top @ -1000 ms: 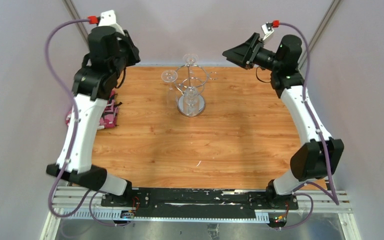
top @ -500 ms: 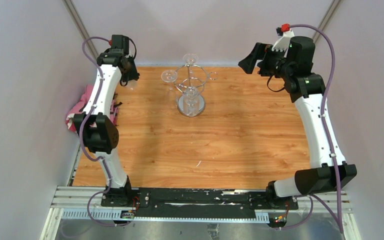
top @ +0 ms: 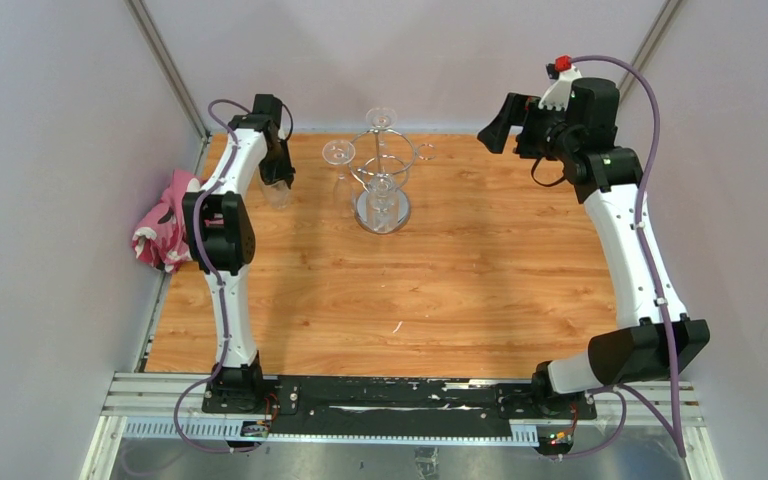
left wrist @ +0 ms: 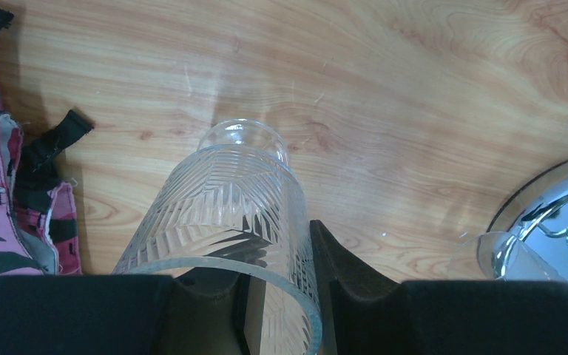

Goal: Take the wine glass off the wine glass rack

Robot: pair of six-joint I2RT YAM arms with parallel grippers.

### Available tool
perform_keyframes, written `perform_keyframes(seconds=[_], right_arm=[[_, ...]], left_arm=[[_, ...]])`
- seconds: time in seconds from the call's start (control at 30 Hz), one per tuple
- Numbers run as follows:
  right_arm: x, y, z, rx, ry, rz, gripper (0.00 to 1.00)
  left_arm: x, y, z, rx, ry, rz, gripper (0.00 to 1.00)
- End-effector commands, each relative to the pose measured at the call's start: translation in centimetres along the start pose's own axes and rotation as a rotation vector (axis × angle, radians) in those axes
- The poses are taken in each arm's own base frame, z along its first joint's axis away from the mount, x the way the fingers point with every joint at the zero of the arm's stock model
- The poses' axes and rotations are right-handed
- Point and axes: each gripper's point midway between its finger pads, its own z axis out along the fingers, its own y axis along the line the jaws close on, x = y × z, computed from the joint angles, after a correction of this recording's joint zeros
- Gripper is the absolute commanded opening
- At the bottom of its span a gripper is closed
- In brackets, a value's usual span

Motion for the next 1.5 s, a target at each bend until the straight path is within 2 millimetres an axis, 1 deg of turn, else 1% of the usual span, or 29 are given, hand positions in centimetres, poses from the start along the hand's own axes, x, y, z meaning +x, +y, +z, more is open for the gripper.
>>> perform_keyframes(seconds=[0.0,0.27,0.37,0.43,0.57,0.67,0.73,0.83,0.87,0.97,1.07,1.2,1.23,1.33,1.4,1.43,1.47], right_arm=[[0.1,-0.6,0.3,0.005,-0.004,0.000,1.00],[0.5,-0.3,0.3,-0.013,-0.006,0.006,1.00],[0.5,-0.2,0.3,-0.023,-0.008,0.011,1.00],[0.6,-0.1,0.3,-0.026,-0.006,0.015,0.99],[0.6,0.0,0.3,-0.034,-0.012,0.017,1.00],[0.6,0.0,0.2,-0.034,-0.016,0.017,1.00],[0.4,0.2,0.2,-0.044,-0.026,0.018,1.00],[0.4,0.6,0.2,-0.066,-0.031,0.024,1.00],[0.5,0.7,0.3,-0.073,-0.031,0.026,0.99],[0.5,1.0,0.3,-0.091,-0.031,0.034,1.00],[0.8,1.2,0.4,-0.102,-0.028,0.045,1.00],[1.3,1.6,0.1,-0.125,-0.040,0.085,1.00],[1.4,1.8,0.0,-0.138,-0.055,0.092,1.00],[2.5,2.4,-0.6,-0.178,-0.060,0.113,0.99],[3.6,2.9,-0.9,-0.208,-0.051,0.138,0.99],[3.9,3.4,-1.3,-0.238,-0.051,0.151,0.99],[4.2,3.8,-1.5,-0.258,-0.053,0.171,0.97]], left_arm=[[-1.3,0.3,-1.1,0.005,-0.042,0.013,0.00],[-1.0,0.5,1.6,-0.024,-0.009,0.013,0.00],[-1.0,0.8,2.3,-0.045,-0.004,0.012,0.01],[-0.8,0.8,2.5,-0.046,0.003,0.012,0.04],[-0.3,0.7,3.1,-0.040,0.021,0.014,0.17],[-0.2,0.7,2.8,-0.037,0.018,0.009,0.25],[-0.4,0.9,2.1,-0.041,-0.003,0.003,0.31],[-1.3,1.2,0.4,-0.052,-0.047,-0.005,0.41],[-1.6,1.2,-0.2,-0.054,-0.063,-0.006,0.43],[-2.7,1.2,-2.5,-0.046,-0.115,-0.006,0.45],[-3.2,1.3,-4.5,-0.042,-0.153,-0.007,0.47],[-3.8,1.2,-7.5,-0.028,-0.209,-0.010,0.47],[-4.0,1.2,-8.5,-0.031,-0.231,-0.011,0.47],[-4.7,0.8,-12.6,-0.027,-0.320,0.002,0.48],[-4.9,0.0,-15.8,-0.008,-0.384,0.017,0.48],[-5.0,-0.4,-18.2,0.008,-0.432,0.021,0.48],[-4.9,-1.0,-19.5,0.015,-0.460,0.031,0.48]])
